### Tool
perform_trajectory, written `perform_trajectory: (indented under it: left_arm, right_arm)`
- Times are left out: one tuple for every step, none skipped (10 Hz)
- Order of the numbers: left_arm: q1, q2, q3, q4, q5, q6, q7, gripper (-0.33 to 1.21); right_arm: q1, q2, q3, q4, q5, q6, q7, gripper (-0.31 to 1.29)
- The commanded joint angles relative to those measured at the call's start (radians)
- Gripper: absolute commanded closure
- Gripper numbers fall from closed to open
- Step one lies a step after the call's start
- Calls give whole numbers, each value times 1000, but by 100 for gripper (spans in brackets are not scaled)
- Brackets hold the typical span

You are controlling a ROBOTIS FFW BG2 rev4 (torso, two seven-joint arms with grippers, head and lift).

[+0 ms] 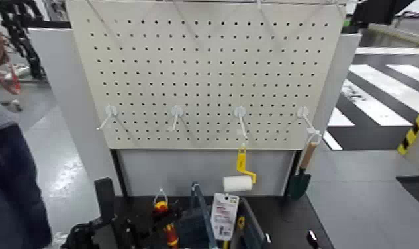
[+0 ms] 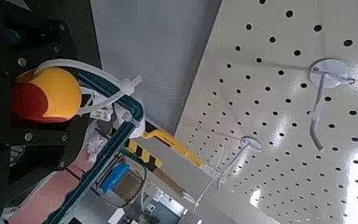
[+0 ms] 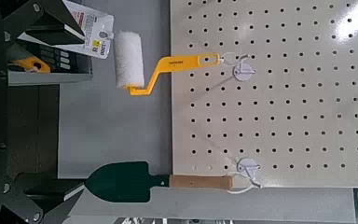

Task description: Put the red screwdriver into the crate.

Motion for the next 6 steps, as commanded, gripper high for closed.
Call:
perform_trajectory:
  left_arm:
    - [-21, -2, -39, 43, 38, -14, 3, 119]
    - [-24, -3, -50, 54, 57, -10, 3, 103]
    - [-24, -2, -54, 63, 70, -17, 0, 74]
    - [-23, 0, -54, 63, 71, -11, -3, 44]
    - [-21, 0, -47, 62, 71, -11, -8, 21]
    - [-17, 1, -42, 56, 71, -17, -9, 10]
  right_arm:
    - [0, 1, 0, 1, -1, -3, 0, 19]
    - [0, 1, 0, 1, -1, -4, 0, 19]
    - [0, 1, 0, 1, -1, -4, 0, 19]
    - [2, 1, 0, 1, -3, -4, 0, 19]
    - [2, 1, 0, 1, -3, -6, 0, 19]
    - [2, 1, 0, 1, -3, -6, 1, 19]
